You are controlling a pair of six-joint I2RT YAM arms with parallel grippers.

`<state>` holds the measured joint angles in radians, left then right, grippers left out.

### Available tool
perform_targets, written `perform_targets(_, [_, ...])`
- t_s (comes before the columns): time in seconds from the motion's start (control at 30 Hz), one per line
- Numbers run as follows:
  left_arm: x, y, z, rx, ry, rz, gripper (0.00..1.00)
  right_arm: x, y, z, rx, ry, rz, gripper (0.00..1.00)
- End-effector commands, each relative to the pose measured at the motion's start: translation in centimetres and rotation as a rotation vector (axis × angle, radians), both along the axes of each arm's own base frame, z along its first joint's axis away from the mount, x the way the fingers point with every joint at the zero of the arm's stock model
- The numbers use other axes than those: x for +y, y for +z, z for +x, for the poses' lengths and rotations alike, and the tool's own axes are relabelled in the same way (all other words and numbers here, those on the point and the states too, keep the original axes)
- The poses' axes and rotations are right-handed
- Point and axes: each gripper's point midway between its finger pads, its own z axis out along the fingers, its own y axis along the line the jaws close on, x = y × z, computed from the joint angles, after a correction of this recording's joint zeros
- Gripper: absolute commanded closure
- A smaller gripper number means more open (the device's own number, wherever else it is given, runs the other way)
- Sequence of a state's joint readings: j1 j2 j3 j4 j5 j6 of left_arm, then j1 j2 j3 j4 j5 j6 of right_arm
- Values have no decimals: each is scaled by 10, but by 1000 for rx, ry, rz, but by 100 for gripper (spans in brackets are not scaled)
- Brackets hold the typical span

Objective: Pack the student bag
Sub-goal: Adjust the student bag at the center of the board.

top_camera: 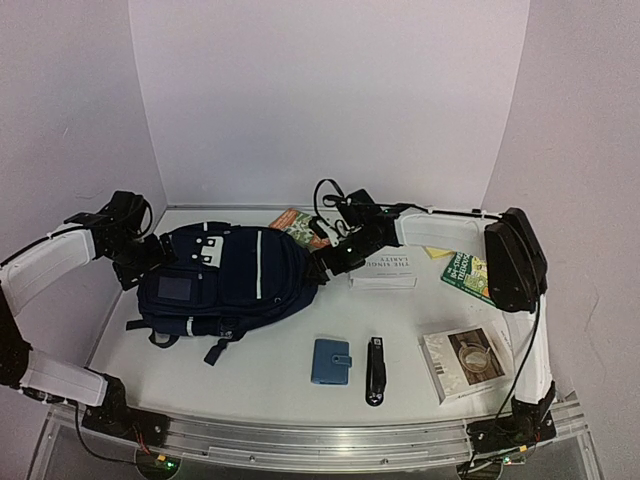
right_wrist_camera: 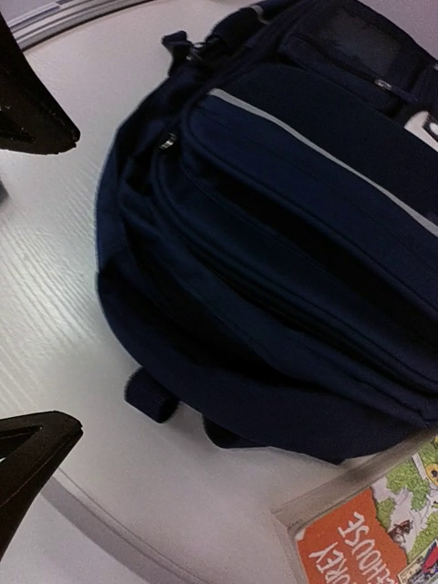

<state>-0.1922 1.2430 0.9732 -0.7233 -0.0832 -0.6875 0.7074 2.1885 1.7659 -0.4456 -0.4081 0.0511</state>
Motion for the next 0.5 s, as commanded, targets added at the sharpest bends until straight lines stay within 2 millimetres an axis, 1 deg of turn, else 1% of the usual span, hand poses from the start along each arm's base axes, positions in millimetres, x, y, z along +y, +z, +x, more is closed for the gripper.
perform_targets(0.0, [32,-26,-11,88,117,1,0,16,1,34,-42,-109,41,2])
perform_targets(0.07, [38,-35,-10,115,139,-3,0,23,-3,39,-42,-121,48,2])
perform_targets(0.1, [39,-40,-10,129,147,2,0,26,-8,41,-33,-130,49,2])
perform_targets(0.27, [42,-59,-9,170,175,5,0,43,-28,45,-34,-137,37,3])
perform_targets(0.3, [43,-63,-9,177,180,1,0,48,-31,44,-36,-131,39,5])
perform_targets(0.4, [42,-75,-9,205,191,-7,0,62,-42,43,-41,-113,36,17])
perform_targets(0.47, [43,-80,-9,215,199,-7,0,69,-50,44,-41,-108,36,28])
